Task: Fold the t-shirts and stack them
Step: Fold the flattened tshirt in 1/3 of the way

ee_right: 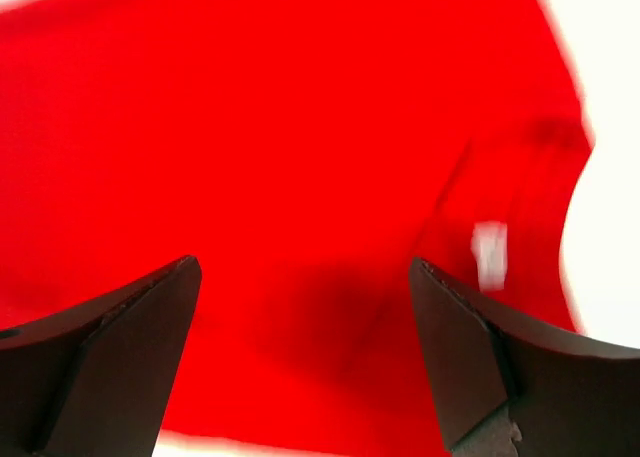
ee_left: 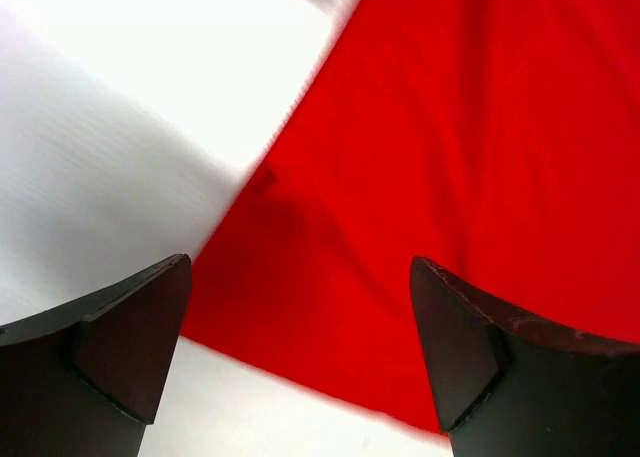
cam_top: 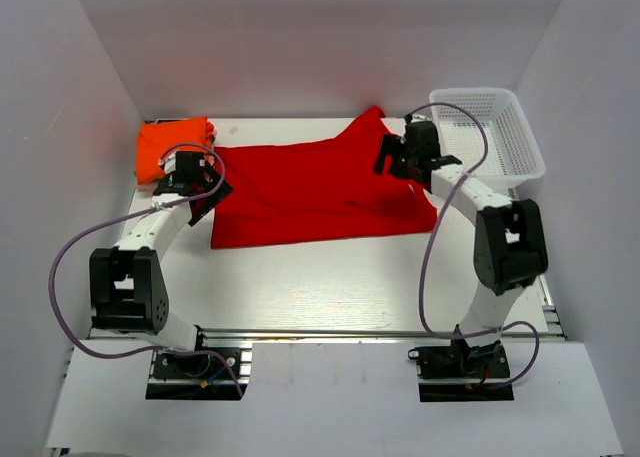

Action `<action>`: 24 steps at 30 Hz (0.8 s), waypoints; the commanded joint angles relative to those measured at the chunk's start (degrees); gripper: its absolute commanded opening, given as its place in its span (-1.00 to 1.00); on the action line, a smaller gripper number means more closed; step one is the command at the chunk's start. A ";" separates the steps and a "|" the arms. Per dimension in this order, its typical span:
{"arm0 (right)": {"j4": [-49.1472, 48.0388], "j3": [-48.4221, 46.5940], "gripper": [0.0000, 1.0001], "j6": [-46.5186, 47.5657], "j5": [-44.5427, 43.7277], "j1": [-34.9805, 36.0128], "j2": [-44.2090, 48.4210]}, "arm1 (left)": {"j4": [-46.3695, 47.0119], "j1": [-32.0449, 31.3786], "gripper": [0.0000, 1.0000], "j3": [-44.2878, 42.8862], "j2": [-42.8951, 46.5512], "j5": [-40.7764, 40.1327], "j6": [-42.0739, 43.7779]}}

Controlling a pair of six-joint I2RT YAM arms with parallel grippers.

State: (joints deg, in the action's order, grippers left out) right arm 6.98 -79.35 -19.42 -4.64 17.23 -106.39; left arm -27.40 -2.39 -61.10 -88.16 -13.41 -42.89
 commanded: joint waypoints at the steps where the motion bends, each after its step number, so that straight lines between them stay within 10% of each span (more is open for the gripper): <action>1: -2.49 7.70 0.80 0.18 7.53 -0.18 8.38 | 6.19 -1.12 1.00 4.31 5.45 10.65 8.69; 10: -6.19 17.91 0.80 -3.52 15.71 -0.01 8.41 | 15.88 -2.35 1.00 11.26 2.21 24.13 13.80; 24: -6.19 18.36 0.78 -6.51 11.84 -0.62 2.94 | 13.86 -2.35 1.00 13.55 -2.89 19.74 15.38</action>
State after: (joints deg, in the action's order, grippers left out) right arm 2.68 -61.91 -25.12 8.29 17.02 -103.35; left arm -13.41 -4.54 -48.34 -90.74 7.20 -28.80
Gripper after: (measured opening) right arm 0.891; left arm 0.997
